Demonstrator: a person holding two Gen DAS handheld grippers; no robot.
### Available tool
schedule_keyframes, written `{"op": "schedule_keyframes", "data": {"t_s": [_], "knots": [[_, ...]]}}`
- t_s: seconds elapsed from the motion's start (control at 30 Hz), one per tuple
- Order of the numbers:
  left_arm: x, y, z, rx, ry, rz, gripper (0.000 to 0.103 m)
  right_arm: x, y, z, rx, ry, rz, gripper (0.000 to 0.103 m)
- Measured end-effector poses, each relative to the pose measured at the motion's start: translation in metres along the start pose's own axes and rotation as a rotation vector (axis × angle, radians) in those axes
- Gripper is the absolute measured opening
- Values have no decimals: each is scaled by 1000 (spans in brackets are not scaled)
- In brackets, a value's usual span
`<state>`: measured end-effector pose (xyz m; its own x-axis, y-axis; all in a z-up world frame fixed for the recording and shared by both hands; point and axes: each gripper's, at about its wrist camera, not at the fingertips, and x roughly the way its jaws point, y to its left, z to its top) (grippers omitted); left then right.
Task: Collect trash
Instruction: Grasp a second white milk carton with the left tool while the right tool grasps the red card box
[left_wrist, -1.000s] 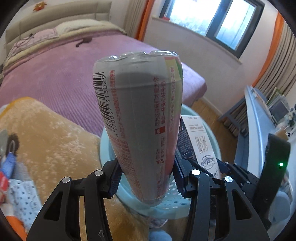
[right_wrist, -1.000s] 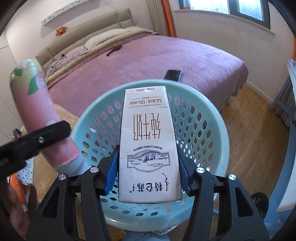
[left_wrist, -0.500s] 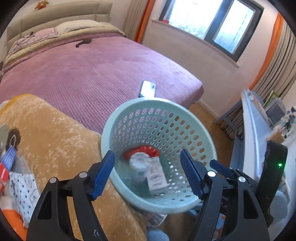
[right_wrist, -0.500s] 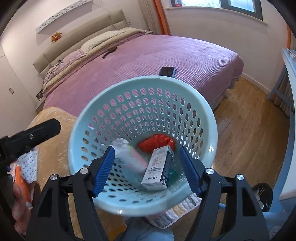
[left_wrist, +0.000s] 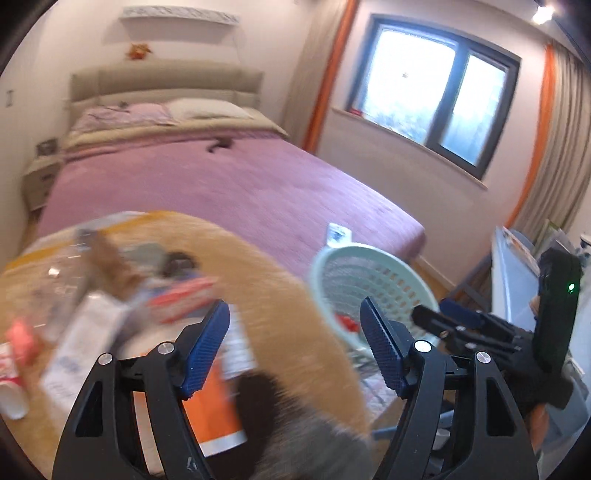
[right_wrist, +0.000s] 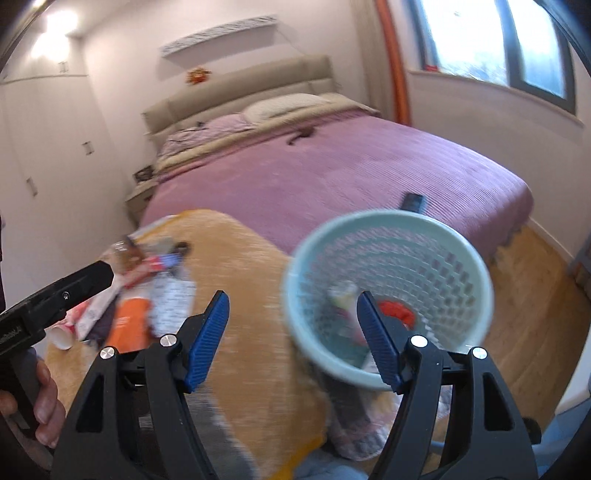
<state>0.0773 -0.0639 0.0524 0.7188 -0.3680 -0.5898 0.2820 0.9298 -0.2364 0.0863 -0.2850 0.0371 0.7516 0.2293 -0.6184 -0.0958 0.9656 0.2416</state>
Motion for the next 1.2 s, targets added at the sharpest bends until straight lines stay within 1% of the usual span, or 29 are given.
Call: {"op": "schedule_keyframes", "data": {"t_s": [0.03, 0.17, 0.23, 0.37, 0.43, 0.5, 0.6, 0.67, 0.87, 1.07, 1.2], "knots": [[-12, 13, -3, -5, -14, 39, 74, -1, 12, 0, -19, -4, 20, 68], [-40, 61, -11, -39, -26, 142, 77, -3, 56, -1, -92, -12, 83, 68], [-49, 86, -15, -73, -19, 163, 78, 1, 77, -2, -125, -12, 105, 68], [-51, 132, -28, -128, 22, 226, 78, 15, 110, -2, -177, -1, 122, 68], [-42, 149, -31, -139, 58, 259, 78, 26, 128, 0, -210, 12, 119, 68], [-34, 159, -35, -142, 86, 268, 78, 40, 141, 3, -238, 27, 115, 68], [-21, 165, -39, -139, 119, 278, 78, 61, 152, 6, -262, 54, 99, 70], [-12, 169, -41, -130, 138, 285, 78, 75, 159, 8, -270, 73, 105, 74], [6, 169, -44, -105, 187, 278, 78, 104, 173, 10, -297, 116, 100, 79], [20, 167, -48, -96, 223, 277, 78, 126, 184, 10, -334, 137, 80, 79], [25, 165, -48, -94, 230, 273, 78, 135, 185, 10, -337, 137, 60, 79]]}}
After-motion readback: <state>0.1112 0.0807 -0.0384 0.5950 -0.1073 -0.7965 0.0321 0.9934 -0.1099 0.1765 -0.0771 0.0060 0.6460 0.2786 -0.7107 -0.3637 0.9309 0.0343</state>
